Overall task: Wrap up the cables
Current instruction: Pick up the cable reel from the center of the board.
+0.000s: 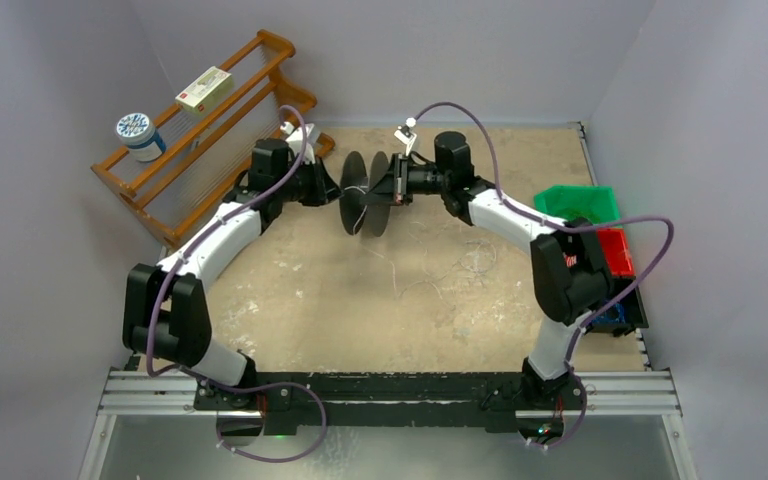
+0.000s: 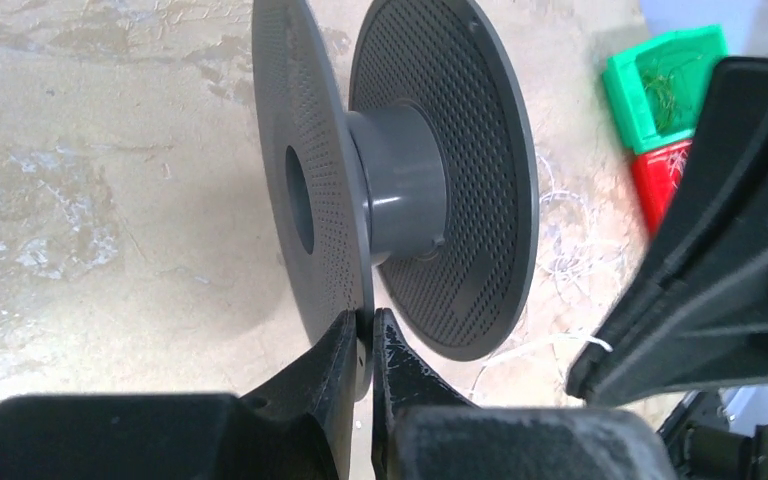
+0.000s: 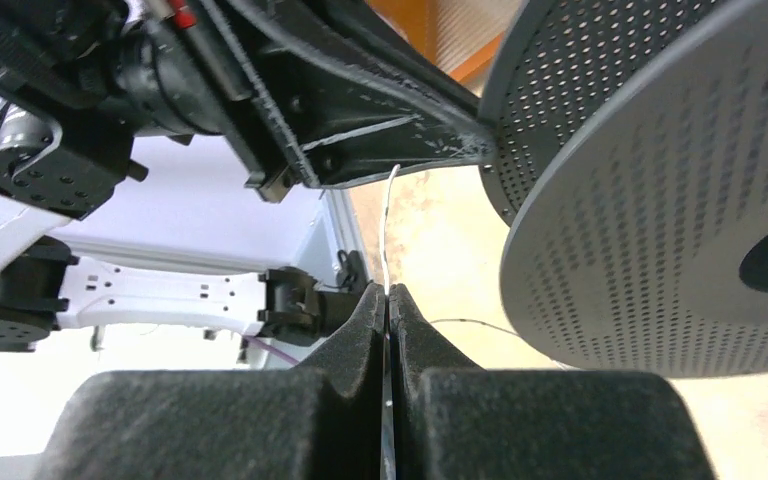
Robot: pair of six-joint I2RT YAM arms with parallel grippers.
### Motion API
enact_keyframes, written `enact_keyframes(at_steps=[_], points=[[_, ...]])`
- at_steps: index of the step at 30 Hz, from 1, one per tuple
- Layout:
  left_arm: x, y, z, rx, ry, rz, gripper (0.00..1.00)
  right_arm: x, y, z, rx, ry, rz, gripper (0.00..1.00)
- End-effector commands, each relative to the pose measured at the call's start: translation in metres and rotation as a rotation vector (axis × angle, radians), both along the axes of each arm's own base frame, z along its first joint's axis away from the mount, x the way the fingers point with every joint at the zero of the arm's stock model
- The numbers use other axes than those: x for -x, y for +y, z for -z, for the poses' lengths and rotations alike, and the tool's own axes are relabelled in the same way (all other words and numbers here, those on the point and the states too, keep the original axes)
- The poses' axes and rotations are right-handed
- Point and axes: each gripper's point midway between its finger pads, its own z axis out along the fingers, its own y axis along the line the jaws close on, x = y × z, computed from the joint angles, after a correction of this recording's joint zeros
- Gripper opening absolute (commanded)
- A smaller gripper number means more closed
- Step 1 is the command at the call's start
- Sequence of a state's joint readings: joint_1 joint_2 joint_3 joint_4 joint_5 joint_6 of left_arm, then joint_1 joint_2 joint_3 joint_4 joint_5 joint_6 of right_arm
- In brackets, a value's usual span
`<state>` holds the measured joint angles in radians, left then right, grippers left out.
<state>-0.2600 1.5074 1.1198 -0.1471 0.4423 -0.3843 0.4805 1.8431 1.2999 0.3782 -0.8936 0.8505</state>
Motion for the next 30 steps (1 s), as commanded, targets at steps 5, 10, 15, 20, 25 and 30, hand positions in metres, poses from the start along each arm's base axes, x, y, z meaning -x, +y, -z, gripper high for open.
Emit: enact_keyframes(at_steps=[5, 10, 15, 20, 25, 30], points=[[-0.029, 0.005, -0.018, 0.223, 0.04, -0.153, 0.0, 0.023, -0.014, 0.003, 0.046, -0.116, -0.016, 0.0], [-0.041, 0.012, -0.023, 0.307, 0.038, -0.197, 0.0, 0.032, -0.02, 0.021, 0.042, -0.061, 0.015, 0.0], [-0.043, 0.012, -0.033, 0.394, -0.004, -0.185, 0.0, 0.032, -0.02, 0.033, 0.034, 0.005, 0.044, 0.0], [-0.038, 0.012, -0.044, 0.49, -0.044, -0.163, 0.0, 0.029, -0.019, 0.044, 0.018, 0.075, 0.08, 0.0], [-0.031, 0.01, -0.055, 0.584, -0.065, -0.138, 0.0, 0.025, -0.017, 0.051, 0.011, 0.112, 0.095, 0.0], [-0.032, 0.02, -0.05, 0.597, -0.069, -0.174, 0.0, 0.024, -0.019, 0.062, 0.031, 0.15, 0.132, 0.0]])
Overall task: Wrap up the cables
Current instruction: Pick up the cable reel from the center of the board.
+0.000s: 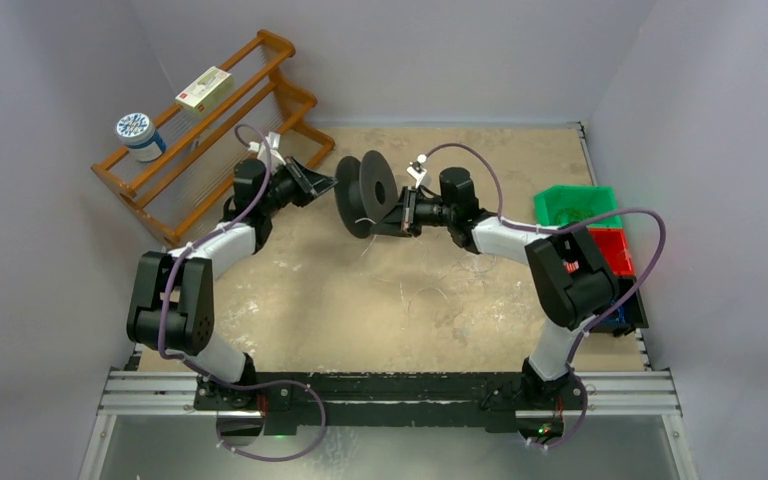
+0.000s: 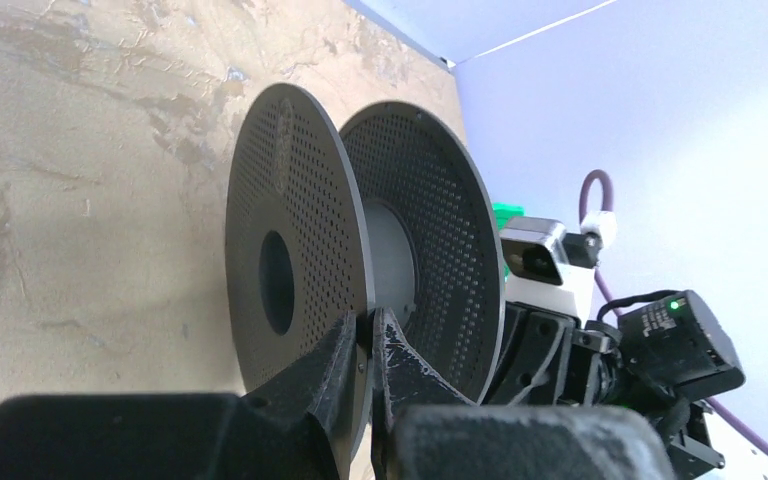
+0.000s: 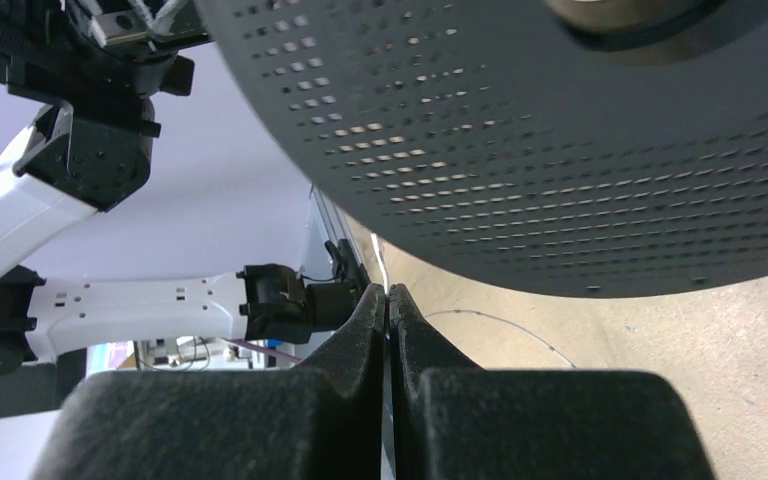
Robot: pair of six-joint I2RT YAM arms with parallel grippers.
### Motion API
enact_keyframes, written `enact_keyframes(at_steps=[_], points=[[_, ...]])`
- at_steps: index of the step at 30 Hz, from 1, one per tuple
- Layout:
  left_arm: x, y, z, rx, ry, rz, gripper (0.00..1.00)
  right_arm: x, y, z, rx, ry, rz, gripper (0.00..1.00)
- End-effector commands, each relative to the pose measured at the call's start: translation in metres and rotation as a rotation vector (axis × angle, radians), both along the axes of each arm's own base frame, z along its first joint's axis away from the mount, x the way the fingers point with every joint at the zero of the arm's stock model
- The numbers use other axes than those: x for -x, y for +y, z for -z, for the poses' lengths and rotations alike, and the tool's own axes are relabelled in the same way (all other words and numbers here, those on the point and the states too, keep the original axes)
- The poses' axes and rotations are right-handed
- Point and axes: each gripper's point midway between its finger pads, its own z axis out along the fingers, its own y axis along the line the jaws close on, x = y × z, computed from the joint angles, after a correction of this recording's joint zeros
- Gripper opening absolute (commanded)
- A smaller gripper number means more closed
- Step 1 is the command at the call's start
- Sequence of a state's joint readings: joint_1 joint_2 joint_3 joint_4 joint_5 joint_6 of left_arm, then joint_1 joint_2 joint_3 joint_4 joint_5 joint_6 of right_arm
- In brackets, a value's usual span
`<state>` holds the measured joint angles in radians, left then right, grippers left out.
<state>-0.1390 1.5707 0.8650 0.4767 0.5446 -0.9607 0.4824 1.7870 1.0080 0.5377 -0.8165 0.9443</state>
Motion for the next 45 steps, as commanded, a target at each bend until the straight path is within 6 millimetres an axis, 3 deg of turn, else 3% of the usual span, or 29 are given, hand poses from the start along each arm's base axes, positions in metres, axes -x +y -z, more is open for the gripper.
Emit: enact_keyframes(at_steps=[1, 6, 18, 24, 30, 41, 45], points=[[-0.003, 0.006, -0.048, 0.083, -0.159, -0.008, 0.0, -0.004, -0.001, 0.004, -0.001, 0.014, 0.05, 0.0], [-0.001, 0.008, -0.048, 0.091, -0.159, -0.016, 0.0, -0.009, -0.001, 0.012, 0.014, 0.024, 0.069, 0.0], [-0.003, -0.003, -0.05, -0.039, -0.141, 0.026, 0.0, -0.022, 0.003, -0.021, 0.018, -0.125, 0.046, 0.0], [-0.01, -0.007, -0.053, -0.15, -0.122, 0.028, 0.02, -0.025, 0.0, -0.021, 0.048, -0.151, 0.064, 0.0], [-0.011, -0.016, -0.054, -0.224, -0.119, 0.043, 0.12, -0.027, -0.002, -0.021, 0.072, -0.171, 0.079, 0.0], [-0.01, -0.021, -0.043, -0.46, -0.148, 0.059, 0.49, -0.028, -0.002, -0.026, 0.066, -0.185, 0.074, 0.0], [-0.011, -0.024, -0.041, -0.588, -0.197, 0.073, 0.54, -0.028, -0.002, -0.027, 0.064, -0.187, 0.073, 0.0]])
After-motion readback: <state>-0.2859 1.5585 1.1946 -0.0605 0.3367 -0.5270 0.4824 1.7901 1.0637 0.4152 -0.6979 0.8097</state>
